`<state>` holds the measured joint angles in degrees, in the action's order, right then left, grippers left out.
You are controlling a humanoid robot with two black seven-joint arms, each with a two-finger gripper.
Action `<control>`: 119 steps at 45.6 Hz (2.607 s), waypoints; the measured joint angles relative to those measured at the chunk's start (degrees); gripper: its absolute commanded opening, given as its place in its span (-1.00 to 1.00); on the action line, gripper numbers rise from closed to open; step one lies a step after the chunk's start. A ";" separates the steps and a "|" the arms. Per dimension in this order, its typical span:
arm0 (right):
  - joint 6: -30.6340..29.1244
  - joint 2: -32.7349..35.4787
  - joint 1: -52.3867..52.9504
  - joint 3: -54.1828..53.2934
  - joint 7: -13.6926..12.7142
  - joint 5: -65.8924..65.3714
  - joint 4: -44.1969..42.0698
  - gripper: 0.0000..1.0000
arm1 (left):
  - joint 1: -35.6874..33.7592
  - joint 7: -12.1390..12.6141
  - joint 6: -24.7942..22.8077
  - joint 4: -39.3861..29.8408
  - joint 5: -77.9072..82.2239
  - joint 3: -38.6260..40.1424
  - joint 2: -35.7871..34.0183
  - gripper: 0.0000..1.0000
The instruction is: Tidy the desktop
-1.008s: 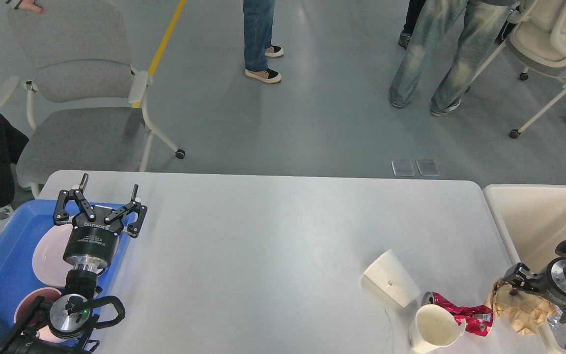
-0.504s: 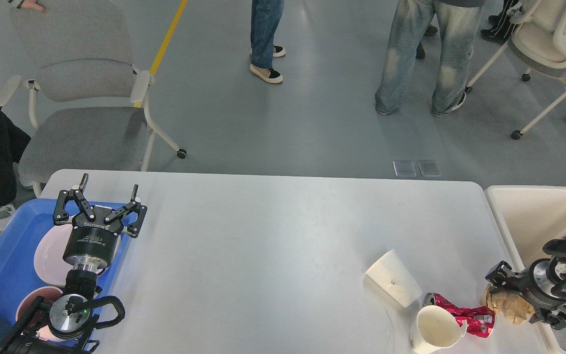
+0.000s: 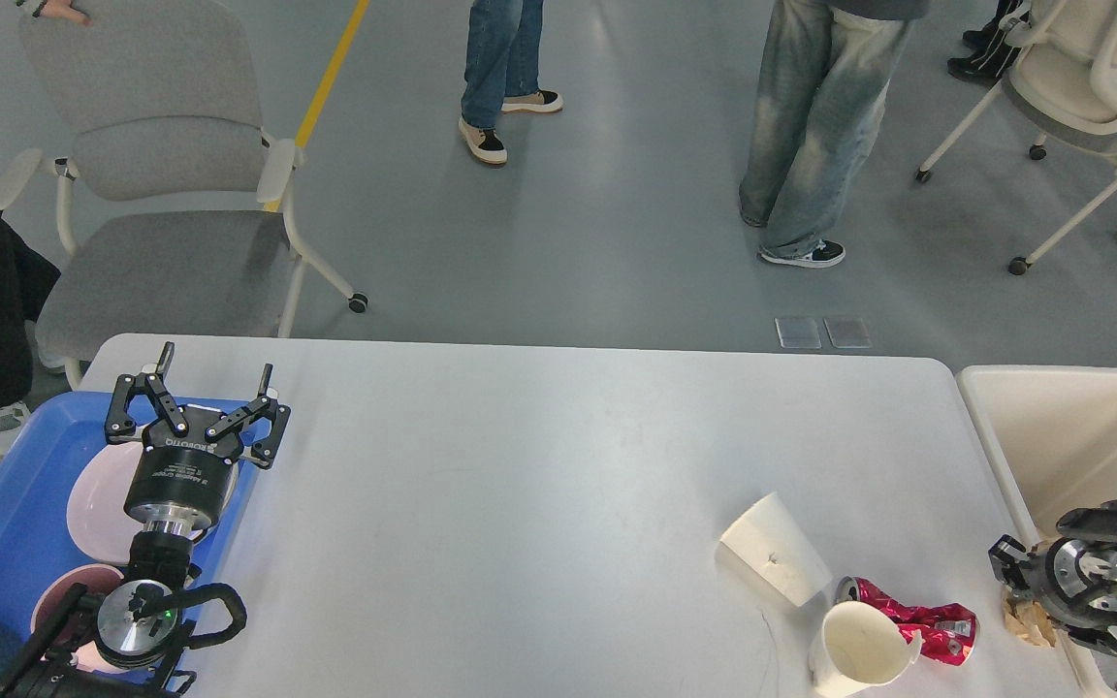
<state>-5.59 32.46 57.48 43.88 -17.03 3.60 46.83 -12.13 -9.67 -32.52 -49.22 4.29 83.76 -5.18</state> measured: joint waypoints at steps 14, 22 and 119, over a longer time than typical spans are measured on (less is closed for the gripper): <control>-8.98 7.50 11.24 1.71 -1.25 0.48 6.38 -1.00 | 0.00 0.00 0.00 0.00 0.02 0.00 0.00 0.93; -22.76 10.19 31.74 13.68 -3.74 0.25 14.69 -1.00 | 0.02 0.00 0.00 0.00 0.01 0.00 0.01 0.93; 6.94 -14.93 -28.37 4.31 1.57 2.73 -47.63 1.00 | 0.00 0.00 0.00 0.00 -0.02 0.00 0.00 0.93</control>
<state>1.34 17.53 29.11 48.18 -15.47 6.32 -0.81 -12.13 -9.67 -32.52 -49.22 4.27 83.76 -5.18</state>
